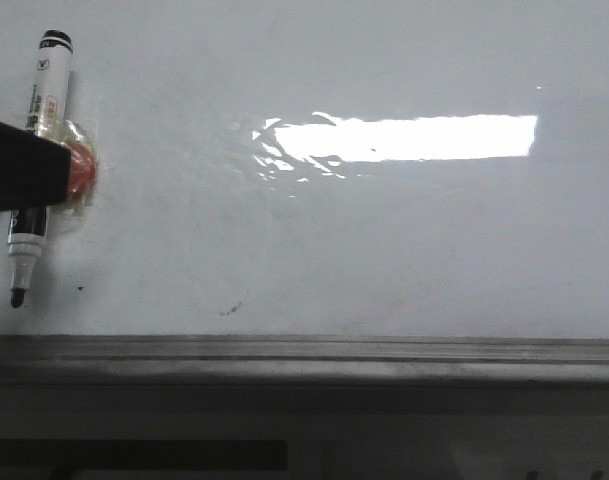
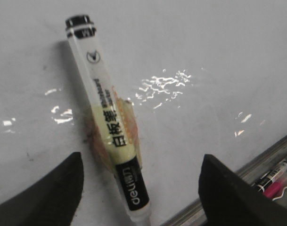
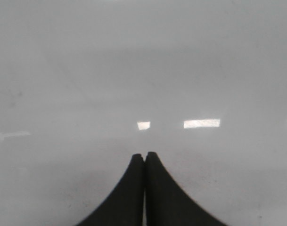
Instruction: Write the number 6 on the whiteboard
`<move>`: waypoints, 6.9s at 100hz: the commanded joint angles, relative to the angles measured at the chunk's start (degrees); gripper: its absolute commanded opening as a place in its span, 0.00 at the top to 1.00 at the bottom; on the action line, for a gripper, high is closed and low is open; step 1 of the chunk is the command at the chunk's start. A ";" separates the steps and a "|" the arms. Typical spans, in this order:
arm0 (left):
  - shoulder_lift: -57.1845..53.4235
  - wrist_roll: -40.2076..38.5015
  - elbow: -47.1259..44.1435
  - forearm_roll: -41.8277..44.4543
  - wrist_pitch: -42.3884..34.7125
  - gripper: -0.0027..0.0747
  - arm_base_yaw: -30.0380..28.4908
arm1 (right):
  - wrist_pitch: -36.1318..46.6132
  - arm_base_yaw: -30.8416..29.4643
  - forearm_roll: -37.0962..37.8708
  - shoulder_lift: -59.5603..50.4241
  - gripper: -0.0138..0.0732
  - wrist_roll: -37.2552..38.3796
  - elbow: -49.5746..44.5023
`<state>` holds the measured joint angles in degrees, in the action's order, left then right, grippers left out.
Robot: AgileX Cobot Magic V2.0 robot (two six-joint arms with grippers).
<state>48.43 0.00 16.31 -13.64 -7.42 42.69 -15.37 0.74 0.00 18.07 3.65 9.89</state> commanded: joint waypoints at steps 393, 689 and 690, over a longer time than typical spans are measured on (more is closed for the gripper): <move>-22.96 -8.33 6.64 26.07 10.22 0.39 -11.52 | 4.40 40.89 -5.90 44.11 0.91 -2.85 45.34; 1.00 -3.65 6.54 24.73 2.61 0.99 7.98 | -1.53 57.17 -6.46 50.17 0.45 -1.86 45.70; 1.00 -3.65 6.54 24.49 2.62 0.99 7.98 | -1.52 57.19 -6.46 50.17 0.43 -1.86 45.70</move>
<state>49.58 -1.84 21.07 14.17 -2.39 50.85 -19.05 58.41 -6.24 70.01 2.40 54.21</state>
